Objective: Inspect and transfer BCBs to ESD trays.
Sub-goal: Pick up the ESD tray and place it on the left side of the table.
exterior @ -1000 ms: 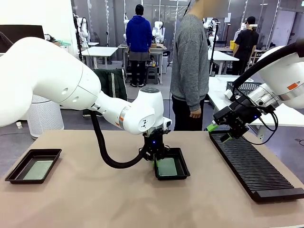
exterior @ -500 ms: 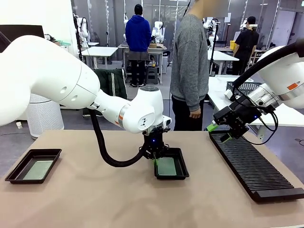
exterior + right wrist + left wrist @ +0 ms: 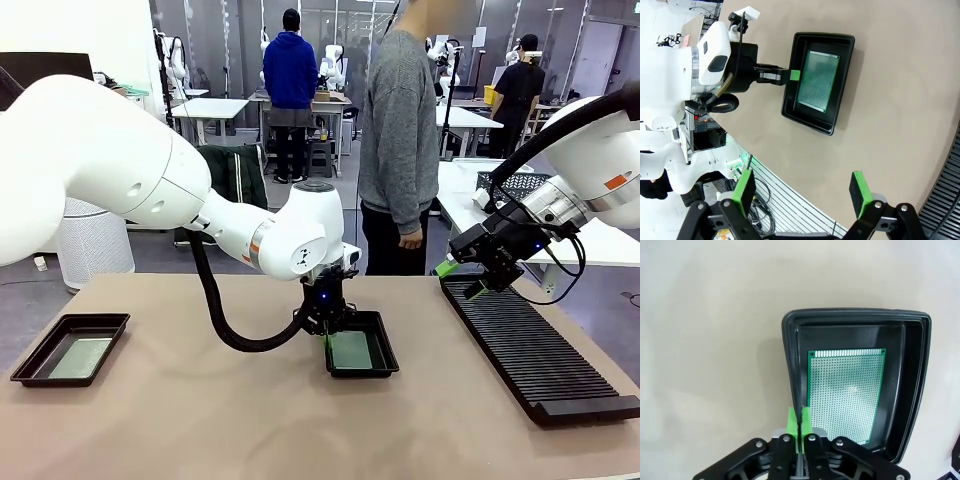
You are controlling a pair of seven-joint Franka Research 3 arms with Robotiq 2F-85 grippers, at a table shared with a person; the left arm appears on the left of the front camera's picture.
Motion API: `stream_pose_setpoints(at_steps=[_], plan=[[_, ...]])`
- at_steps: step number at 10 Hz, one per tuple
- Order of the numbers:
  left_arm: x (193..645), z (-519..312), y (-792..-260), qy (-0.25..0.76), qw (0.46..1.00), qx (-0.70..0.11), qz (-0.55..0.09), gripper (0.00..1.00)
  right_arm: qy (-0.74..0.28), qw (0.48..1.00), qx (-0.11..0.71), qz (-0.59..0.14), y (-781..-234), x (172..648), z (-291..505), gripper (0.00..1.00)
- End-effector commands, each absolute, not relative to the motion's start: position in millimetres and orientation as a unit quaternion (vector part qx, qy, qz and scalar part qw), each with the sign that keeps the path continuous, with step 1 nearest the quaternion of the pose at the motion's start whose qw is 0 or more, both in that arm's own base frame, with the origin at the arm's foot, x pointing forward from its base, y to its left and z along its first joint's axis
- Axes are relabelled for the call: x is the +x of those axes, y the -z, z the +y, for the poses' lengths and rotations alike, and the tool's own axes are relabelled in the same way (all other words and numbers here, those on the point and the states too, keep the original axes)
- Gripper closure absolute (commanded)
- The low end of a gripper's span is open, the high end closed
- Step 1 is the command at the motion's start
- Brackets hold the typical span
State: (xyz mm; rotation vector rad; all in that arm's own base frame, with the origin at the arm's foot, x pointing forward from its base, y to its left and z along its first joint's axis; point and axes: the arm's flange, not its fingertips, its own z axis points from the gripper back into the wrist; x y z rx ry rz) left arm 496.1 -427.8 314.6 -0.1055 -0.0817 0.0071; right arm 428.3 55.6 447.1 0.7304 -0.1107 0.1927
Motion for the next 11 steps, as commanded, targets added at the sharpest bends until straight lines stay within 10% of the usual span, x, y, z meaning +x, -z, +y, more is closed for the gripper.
stream_pose_setpoints(at_steps=[1, 11], plan=[[496.7, -427.0, -314.6, -0.004, 0.998, -0.053, -0.041, 0.97, -0.094, 0.927, 0.358, -0.053, -447.3, 427.3, 56.1, 0.0], [476.6, -265.6, -323.6, 0.02, 0.997, -0.074, -0.014, 0.97, -0.094, 0.927, 0.358, -0.053, -447.3, 427.3, 56.1, 0.0]])
